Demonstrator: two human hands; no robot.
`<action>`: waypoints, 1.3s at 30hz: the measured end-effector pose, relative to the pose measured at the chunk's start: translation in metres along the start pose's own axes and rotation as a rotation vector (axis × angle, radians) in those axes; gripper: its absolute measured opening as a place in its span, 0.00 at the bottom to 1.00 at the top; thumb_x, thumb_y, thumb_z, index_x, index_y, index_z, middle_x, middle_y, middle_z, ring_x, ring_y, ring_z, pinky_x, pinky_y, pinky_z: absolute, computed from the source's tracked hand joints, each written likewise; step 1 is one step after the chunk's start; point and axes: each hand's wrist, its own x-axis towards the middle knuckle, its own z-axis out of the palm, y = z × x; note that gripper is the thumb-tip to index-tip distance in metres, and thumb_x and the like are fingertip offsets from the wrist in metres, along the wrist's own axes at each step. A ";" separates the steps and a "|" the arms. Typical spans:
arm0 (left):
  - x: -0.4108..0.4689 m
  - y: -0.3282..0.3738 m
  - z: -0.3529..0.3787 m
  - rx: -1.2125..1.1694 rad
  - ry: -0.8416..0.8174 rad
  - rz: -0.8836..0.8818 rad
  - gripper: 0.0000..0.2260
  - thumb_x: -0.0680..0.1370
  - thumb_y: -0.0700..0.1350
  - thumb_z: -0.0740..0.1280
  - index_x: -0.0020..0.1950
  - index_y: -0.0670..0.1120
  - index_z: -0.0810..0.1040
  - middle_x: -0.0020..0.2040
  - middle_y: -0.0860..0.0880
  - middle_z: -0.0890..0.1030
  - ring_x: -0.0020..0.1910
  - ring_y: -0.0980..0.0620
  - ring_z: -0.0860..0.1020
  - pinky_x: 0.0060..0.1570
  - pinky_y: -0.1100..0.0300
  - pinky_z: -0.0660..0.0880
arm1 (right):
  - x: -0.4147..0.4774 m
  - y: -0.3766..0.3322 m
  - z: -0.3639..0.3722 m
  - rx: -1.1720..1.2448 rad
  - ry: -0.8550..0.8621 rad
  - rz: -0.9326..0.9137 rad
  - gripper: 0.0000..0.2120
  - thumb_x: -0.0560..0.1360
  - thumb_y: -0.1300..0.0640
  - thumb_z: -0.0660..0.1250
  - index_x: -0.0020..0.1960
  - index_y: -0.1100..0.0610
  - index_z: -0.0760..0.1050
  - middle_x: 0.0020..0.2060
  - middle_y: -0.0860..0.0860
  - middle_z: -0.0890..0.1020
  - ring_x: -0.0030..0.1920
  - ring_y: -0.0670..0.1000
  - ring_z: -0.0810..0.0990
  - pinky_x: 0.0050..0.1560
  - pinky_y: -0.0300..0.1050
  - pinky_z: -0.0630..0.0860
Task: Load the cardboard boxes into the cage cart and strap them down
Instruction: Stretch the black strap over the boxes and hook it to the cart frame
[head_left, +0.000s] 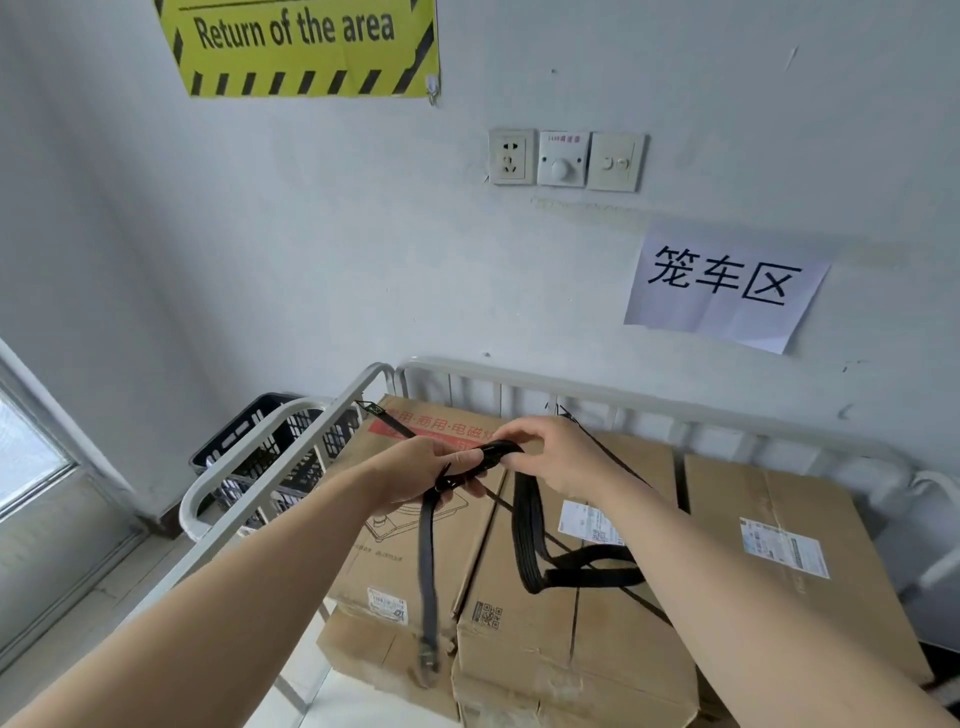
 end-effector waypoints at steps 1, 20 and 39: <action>0.001 -0.001 0.001 -0.023 -0.014 -0.009 0.16 0.79 0.53 0.63 0.55 0.41 0.80 0.46 0.45 0.84 0.29 0.56 0.71 0.33 0.63 0.70 | 0.001 0.000 0.002 0.039 0.002 0.001 0.10 0.72 0.55 0.71 0.52 0.46 0.80 0.51 0.41 0.82 0.54 0.42 0.78 0.58 0.44 0.72; -0.003 -0.031 0.010 -0.227 0.429 0.150 0.12 0.81 0.52 0.60 0.53 0.50 0.82 0.46 0.60 0.84 0.46 0.63 0.79 0.48 0.69 0.73 | 0.014 0.020 0.020 0.208 -0.151 0.164 0.09 0.77 0.54 0.64 0.44 0.54 0.83 0.29 0.43 0.81 0.30 0.42 0.77 0.34 0.35 0.70; -0.064 -0.101 -0.037 -0.925 0.667 -0.072 0.09 0.80 0.39 0.64 0.56 0.33 0.73 0.37 0.37 0.83 0.37 0.44 0.84 0.33 0.58 0.81 | 0.052 -0.024 0.122 -0.030 -0.436 0.130 0.13 0.71 0.49 0.65 0.53 0.50 0.81 0.51 0.46 0.83 0.53 0.50 0.80 0.56 0.45 0.75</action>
